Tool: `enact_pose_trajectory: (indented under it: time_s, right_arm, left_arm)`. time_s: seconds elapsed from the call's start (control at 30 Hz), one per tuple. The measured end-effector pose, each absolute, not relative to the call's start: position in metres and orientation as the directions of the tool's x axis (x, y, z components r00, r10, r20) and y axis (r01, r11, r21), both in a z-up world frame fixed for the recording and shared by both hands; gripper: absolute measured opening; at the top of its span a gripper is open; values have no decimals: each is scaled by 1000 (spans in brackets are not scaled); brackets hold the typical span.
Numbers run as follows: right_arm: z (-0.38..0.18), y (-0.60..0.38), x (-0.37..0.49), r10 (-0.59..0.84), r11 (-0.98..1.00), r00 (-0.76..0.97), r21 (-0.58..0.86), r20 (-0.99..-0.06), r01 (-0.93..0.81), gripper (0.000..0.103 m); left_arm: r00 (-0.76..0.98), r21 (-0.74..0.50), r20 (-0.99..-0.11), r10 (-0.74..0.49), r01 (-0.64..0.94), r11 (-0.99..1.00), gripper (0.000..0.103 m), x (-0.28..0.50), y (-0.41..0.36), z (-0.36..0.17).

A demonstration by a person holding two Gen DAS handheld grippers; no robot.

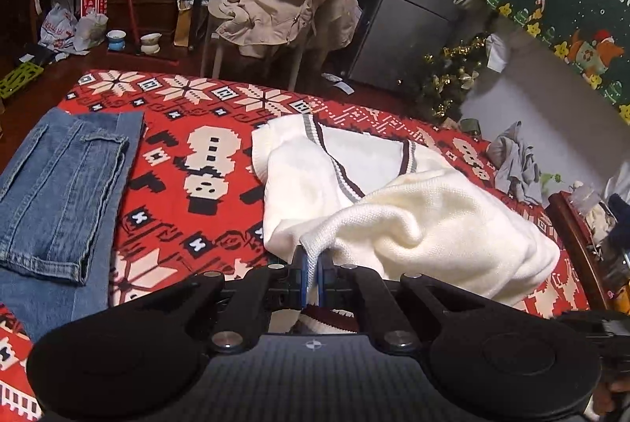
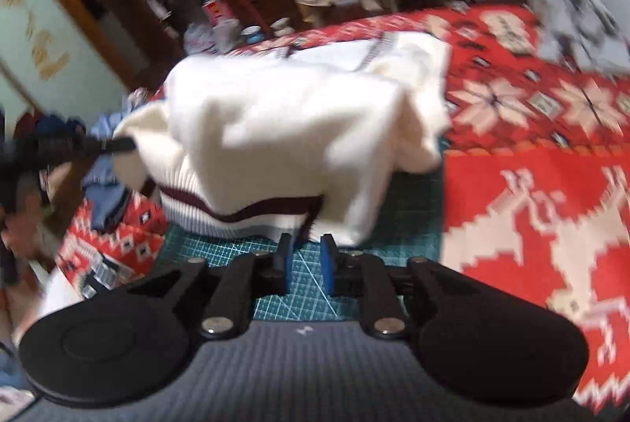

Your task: Fold clothes

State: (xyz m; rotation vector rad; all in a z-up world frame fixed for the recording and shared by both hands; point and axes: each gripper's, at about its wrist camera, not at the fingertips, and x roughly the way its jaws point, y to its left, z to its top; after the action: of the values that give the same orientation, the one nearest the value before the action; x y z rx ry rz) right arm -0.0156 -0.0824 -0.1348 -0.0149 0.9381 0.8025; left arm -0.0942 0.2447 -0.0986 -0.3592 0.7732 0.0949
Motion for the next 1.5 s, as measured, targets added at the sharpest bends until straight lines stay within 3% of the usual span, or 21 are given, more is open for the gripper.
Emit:
enact_pose_trajectory:
  time_s: [0.1,0.3,0.47,0.57,0.87,0.9,1.0,1.33,1.5]
  right_arm:
    - [-141,-72,-2,571,754,410,257,-711,-605,23]
    - [-134,-78,74,507,842,520,266,-687,-470,22]
    - [-135,-81,103,505,851,486,314,-714,-422,25]
    - [-138,-85,87,541,827,443,355,-715,-437,39]
    - [-178,-89,55,570,814,349,454,-743,-363,42]
    - [-180,-85,56,577,810,350,460,-738,-363,41]
    - [-182,-76,61,554,825,373,431,-745,-365,6]
    - [-103,-142,37,586,799,386,429,-712,-421,4]
    - [-99,-170,7,539,815,315,389,-781,-429,5]
  left_arm:
    - [723,-288,-689,-35,-230,930,4,-95,250,-93]
    - [729,-295,-684,-2,-274,915,5,-87,262,-89]
    - [715,-307,-699,2,-302,903,5,-72,267,-96]
    - [708,-320,-706,-4,-315,893,5,-69,272,-101]
    - [682,-339,-731,-28,-327,882,5,-73,279,-115]
    - [681,-337,-732,-25,-330,882,5,-74,279,-116]
    - [683,-330,-730,-16,-332,883,5,-77,279,-115]
    - [655,-321,-745,-122,-193,927,5,-100,257,-89]
    - [567,-314,-802,-188,-132,940,5,-120,236,-101]
